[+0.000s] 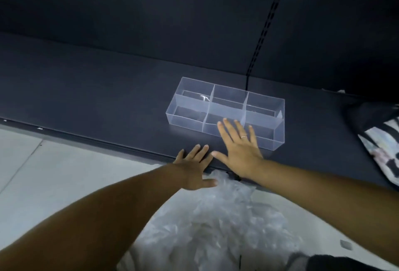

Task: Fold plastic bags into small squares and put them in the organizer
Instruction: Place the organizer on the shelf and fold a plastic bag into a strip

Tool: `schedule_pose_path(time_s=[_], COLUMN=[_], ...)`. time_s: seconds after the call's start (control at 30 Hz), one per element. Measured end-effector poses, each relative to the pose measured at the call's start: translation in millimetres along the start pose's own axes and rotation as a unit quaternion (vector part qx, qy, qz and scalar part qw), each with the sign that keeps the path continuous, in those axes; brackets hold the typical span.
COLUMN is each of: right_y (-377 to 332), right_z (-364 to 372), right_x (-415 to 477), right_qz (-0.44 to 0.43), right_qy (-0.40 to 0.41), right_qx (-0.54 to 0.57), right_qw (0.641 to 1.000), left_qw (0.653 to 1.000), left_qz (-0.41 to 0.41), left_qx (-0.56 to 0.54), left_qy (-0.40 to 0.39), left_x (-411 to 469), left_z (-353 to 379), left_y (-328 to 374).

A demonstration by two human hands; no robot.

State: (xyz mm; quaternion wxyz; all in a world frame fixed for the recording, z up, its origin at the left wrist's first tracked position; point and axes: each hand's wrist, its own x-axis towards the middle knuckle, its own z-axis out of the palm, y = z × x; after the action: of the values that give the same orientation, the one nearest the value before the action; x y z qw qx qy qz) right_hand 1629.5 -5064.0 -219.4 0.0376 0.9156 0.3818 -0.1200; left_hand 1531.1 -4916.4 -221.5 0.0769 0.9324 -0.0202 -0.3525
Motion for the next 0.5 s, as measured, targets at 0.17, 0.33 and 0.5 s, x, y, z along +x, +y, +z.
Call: schedule_pose_path(time_s=[0.17,0.33,0.5], right_y=[25.0,63.2,79.0], right_z=[13.9,-19.7,-45.1], right_x=[38.5,81.8,100.7], right_qz=[0.039,0.081,0.104], right_qy=[0.051,0.017,-0.054], right_qx=[-0.015,-0.006,-0.048], right_qw=[0.998,0.997,0.992], left_qw=[0.999,0.999,0.999], left_qz=[-0.023,-0.012,-0.011], left_qx=[0.003,-0.006,-0.016], left_qy=[0.044,0.041,0.033], left_x=[5.4,4.7,5.7], left_z=[23.0,21.6,19.0], left_y=[5.8,2.4,-0.2])
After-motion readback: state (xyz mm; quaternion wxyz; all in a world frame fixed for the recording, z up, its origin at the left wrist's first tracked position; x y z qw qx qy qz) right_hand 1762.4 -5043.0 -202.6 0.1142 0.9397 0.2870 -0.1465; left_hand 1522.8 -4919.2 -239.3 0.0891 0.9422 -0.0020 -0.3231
